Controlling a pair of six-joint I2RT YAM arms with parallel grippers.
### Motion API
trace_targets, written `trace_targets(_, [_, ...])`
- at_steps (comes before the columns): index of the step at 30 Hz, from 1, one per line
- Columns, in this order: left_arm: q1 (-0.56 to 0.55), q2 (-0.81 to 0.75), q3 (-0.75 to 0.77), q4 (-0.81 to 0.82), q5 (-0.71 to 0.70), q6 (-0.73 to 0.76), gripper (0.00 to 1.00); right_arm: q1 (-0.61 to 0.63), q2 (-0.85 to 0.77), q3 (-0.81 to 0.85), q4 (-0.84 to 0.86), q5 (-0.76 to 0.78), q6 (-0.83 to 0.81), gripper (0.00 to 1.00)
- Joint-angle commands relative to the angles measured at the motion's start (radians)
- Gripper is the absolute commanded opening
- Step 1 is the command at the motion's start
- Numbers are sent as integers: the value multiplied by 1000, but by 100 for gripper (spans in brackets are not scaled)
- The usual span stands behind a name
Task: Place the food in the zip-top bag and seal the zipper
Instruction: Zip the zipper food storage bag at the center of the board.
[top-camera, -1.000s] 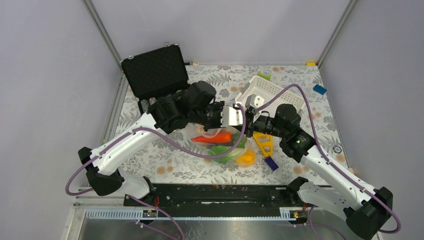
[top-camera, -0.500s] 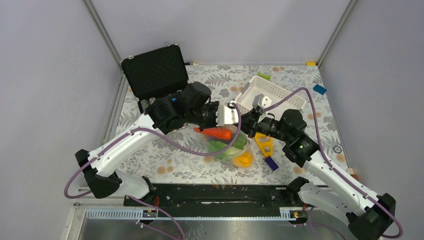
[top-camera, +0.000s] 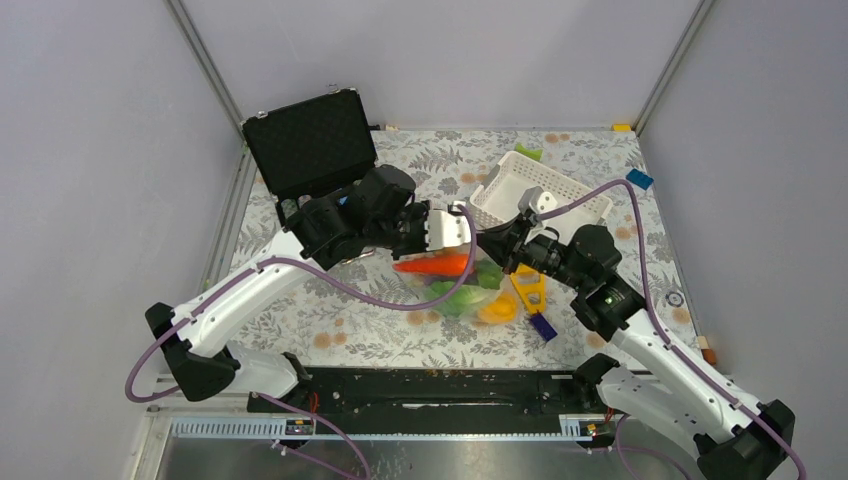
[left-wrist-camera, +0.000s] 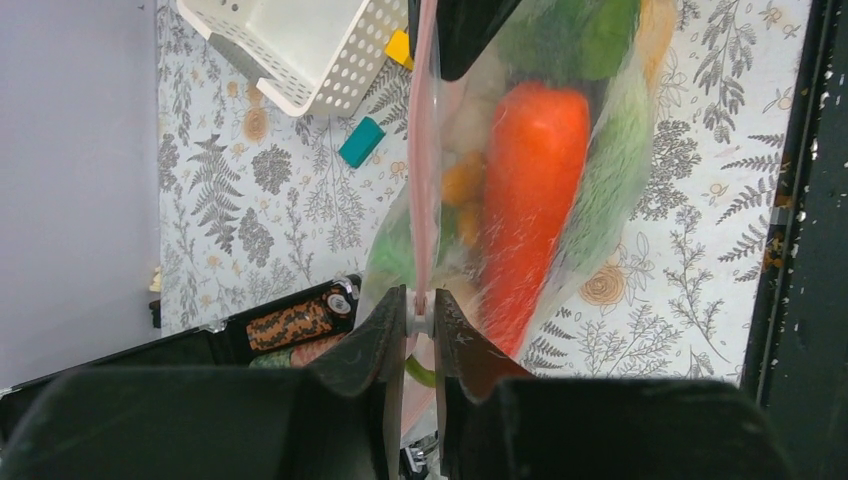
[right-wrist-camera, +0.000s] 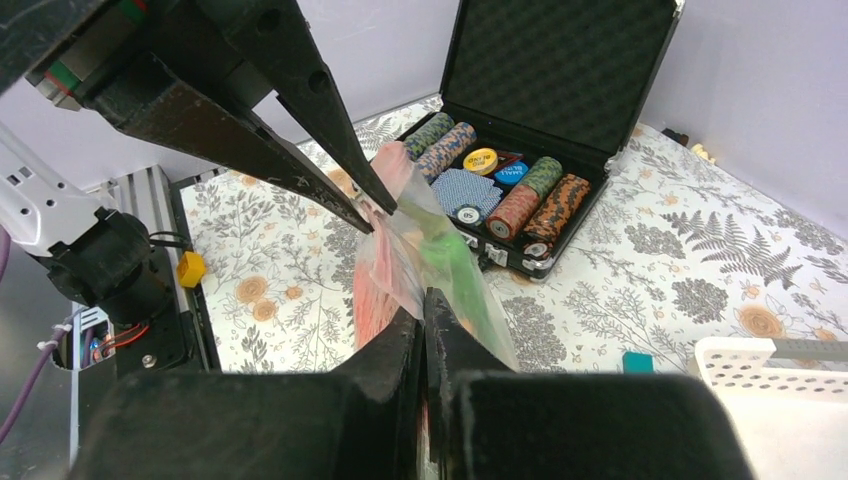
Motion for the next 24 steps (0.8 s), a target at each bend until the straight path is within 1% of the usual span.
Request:
trace_targets(1, [40, -44, -12, -177, -160, 34, 2, -43, -70, 15, 106, 136, -22, 0])
trace_targets(5, [39, -47, -21, -183, -193, 42, 2, -54, -91, -8, 80, 190, -30, 0])
trace_targets(10, [40, -50, -30, -196, -196, 48, 2, -61, -106, -24, 48, 244, -30, 0])
trace_targets(12, [42, -50, -32, -199, -195, 48, 2, -64, -110, -25, 36, 260, -61, 0])
trace_targets(24, [67, -57, -52, -226, -191, 69, 1, -72, -155, -37, -47, 516, -85, 0])
